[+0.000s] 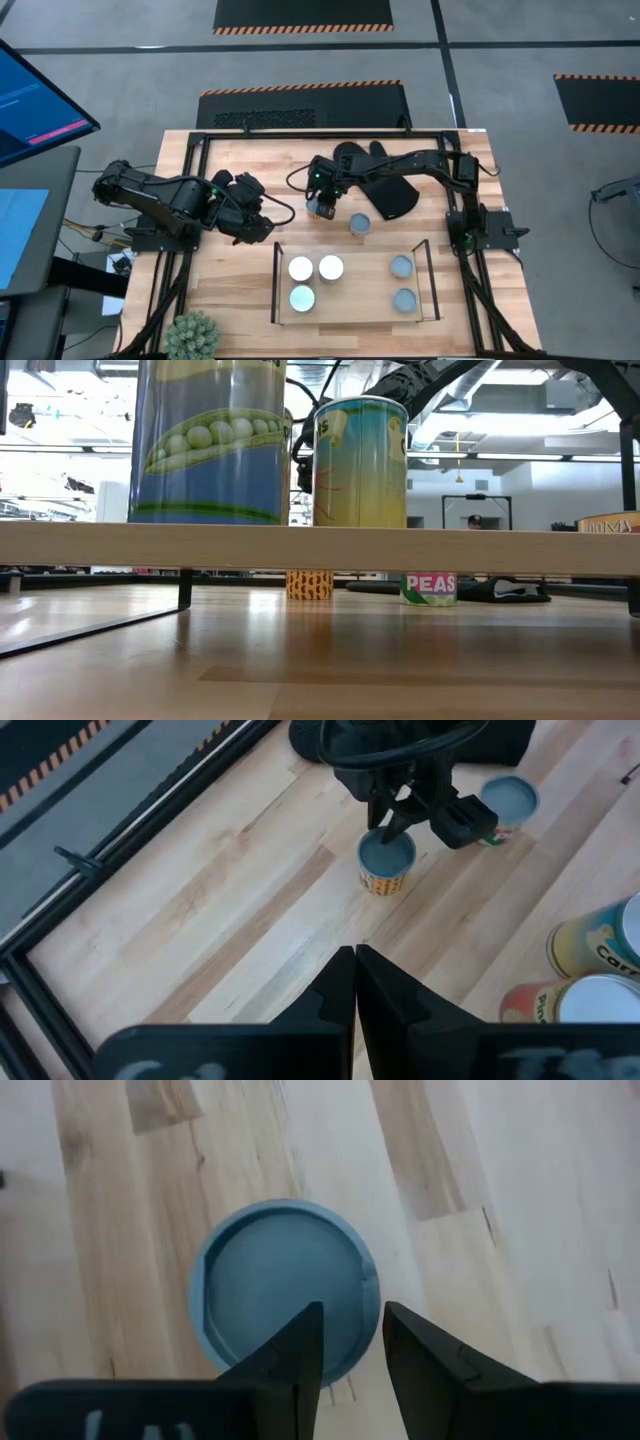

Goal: Pick and place cans onto a shelf
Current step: Put the canned black beans on the shelf

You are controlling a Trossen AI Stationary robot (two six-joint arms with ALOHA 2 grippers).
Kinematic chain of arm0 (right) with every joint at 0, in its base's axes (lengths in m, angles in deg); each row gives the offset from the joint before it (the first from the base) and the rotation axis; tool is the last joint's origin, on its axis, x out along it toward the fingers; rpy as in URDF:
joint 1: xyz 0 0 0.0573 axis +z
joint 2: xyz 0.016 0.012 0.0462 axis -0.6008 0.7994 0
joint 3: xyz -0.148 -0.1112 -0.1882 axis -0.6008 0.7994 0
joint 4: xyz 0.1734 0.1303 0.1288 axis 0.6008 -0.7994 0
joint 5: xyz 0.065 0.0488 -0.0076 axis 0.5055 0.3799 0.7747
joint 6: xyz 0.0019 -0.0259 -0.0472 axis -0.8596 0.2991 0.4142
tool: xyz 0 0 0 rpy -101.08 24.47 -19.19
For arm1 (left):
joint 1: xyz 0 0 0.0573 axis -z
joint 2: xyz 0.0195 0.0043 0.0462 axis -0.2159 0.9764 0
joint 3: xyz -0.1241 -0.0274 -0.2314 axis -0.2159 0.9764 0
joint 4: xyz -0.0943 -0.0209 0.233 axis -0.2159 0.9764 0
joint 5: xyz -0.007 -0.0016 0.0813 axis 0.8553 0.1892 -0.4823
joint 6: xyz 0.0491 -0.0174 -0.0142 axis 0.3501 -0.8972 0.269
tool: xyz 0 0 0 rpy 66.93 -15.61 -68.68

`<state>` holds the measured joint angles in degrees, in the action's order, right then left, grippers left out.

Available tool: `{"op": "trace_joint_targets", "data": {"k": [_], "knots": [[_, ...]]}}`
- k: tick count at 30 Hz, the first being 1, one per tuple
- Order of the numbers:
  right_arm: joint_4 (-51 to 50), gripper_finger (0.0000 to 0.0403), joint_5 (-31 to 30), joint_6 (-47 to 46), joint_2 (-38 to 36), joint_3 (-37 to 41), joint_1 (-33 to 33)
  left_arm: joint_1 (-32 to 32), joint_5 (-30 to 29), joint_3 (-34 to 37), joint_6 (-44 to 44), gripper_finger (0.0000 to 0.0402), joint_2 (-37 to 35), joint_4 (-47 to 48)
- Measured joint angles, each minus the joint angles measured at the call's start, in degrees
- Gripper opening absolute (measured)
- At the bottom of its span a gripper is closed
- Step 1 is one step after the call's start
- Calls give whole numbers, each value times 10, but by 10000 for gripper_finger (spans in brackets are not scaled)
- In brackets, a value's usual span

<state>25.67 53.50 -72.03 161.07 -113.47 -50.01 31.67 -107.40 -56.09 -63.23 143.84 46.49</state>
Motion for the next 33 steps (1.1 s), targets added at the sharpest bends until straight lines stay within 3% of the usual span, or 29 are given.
{"op": "trace_joint_targets", "data": {"k": [12, 16, 19, 22, 33], "knots": [[-17, 124, 0, -24, 0, 0, 13, 0, 0, 0, 5, 0, 0, -16], [-21, 93, 0, -49, 0, 0, 23, 0, -31, 0, 14, 0, 0, -19], [-19, 48, -11, -52, 0, -1, 30, -4, -48, 0, 36, 0, 0, -37], [-19, 12, -17, -54, -1, -1, 31, -12, -40, 0, 76, 0, 0, -62], [-24, 4, -35, -79, -41, 0, 52, -25, 28, 0, 106, 0, 0, -181]]}}
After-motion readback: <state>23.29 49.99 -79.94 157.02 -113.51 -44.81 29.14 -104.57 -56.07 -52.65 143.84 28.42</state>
